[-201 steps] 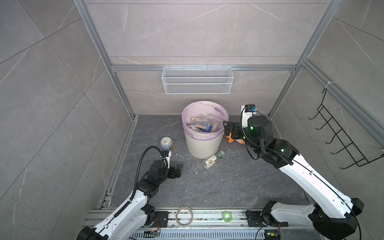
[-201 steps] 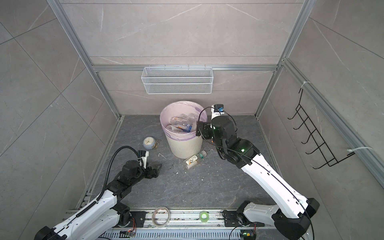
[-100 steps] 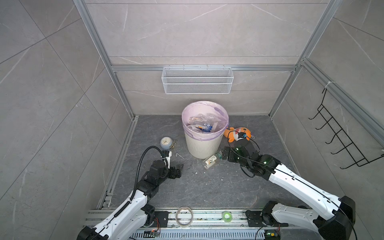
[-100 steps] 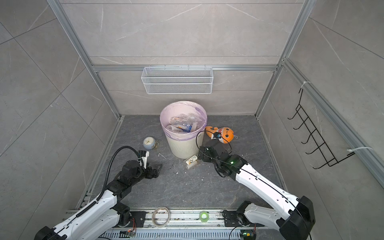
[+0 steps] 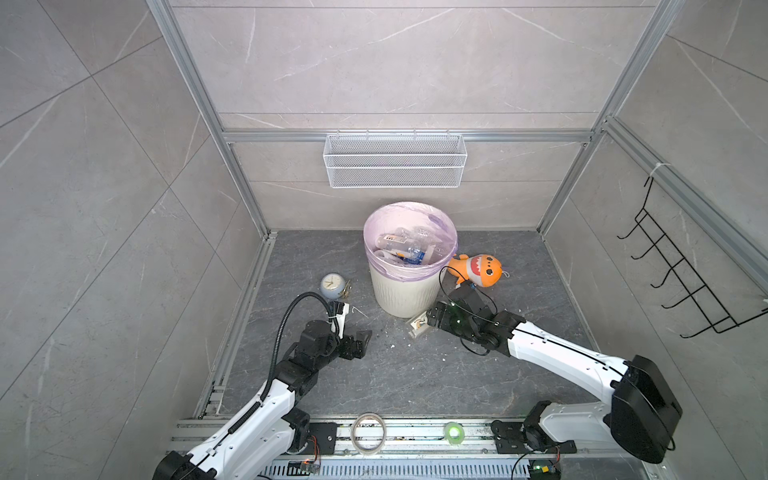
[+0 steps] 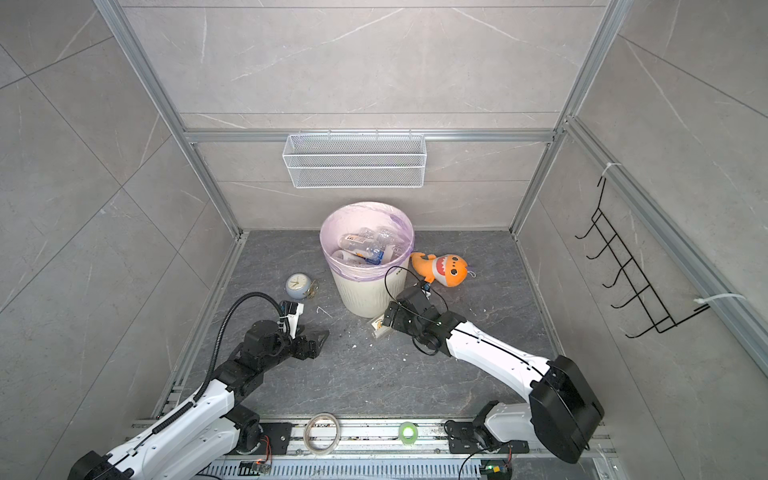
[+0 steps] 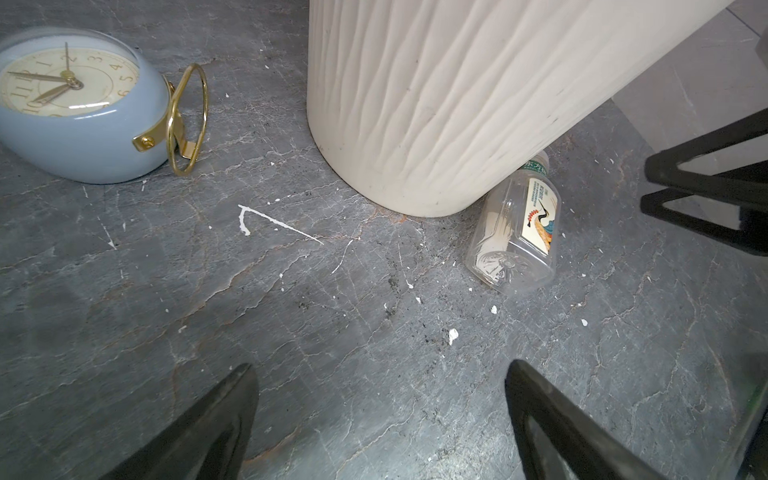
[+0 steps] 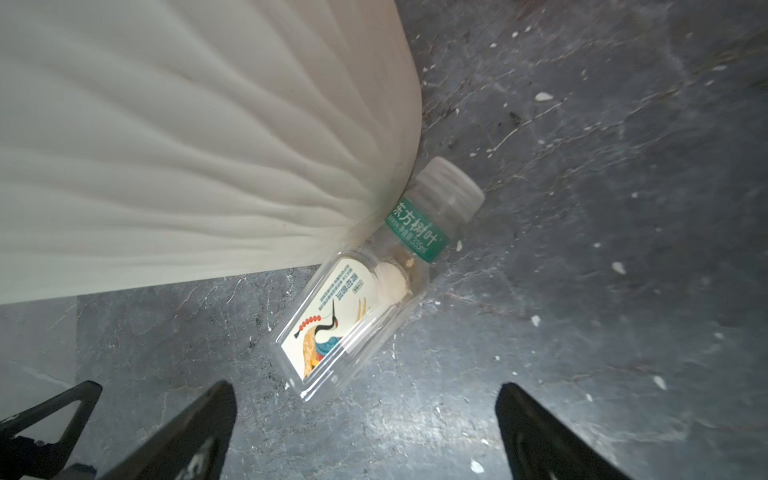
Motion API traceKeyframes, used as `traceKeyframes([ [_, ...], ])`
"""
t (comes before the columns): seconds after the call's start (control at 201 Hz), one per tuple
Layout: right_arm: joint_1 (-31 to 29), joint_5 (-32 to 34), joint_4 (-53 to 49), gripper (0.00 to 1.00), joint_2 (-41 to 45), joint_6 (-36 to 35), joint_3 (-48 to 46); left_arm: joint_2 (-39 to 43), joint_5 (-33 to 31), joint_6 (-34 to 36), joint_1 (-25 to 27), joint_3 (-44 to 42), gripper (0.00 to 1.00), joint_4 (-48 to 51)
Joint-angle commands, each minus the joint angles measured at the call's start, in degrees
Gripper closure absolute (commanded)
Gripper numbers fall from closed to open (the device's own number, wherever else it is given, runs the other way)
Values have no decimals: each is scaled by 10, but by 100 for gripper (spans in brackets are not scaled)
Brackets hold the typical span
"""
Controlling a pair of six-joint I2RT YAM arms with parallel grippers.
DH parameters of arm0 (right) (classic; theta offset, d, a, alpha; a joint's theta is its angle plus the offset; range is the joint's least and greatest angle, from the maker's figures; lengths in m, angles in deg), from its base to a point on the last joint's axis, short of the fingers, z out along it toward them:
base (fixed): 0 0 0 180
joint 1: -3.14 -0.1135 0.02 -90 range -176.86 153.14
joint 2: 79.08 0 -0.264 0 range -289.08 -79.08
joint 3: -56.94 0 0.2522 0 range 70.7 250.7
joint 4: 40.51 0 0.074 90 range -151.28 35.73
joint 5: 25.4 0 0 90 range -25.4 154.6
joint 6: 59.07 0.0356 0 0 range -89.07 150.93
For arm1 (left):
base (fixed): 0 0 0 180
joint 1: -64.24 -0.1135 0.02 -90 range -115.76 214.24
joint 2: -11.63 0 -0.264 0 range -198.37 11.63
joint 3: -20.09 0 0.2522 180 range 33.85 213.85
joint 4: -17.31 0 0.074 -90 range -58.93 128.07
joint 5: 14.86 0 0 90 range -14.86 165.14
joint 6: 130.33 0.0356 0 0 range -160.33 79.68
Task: Throw the plastic bottles in the bin
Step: 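Lower the right gripper to the green-labelled bottle beside the bin, then close the right gripper on the green-labelled bottle and lift it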
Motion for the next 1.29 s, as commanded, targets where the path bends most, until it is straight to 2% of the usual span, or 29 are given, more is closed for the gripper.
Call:
traceKeyframes([
  [0.0,-1,-34,50,1,-27,37,-4,-4,14,18,3,9,5,-28],
  [0.388,-1,-67,112,1,-119,89,7,-1,2,15,3,8,5,-26],
  [0.702,0,-63,126,1,-161,108,16,-1,1,14,3,8,5,-27],
  [1.005,1,-38,93,1,-190,91,35,-3,-1,14,3,8,5,-27],
  [1.289,4,1,27,0,-148,51,28,-4,0,15,3,9,5,-27],
])
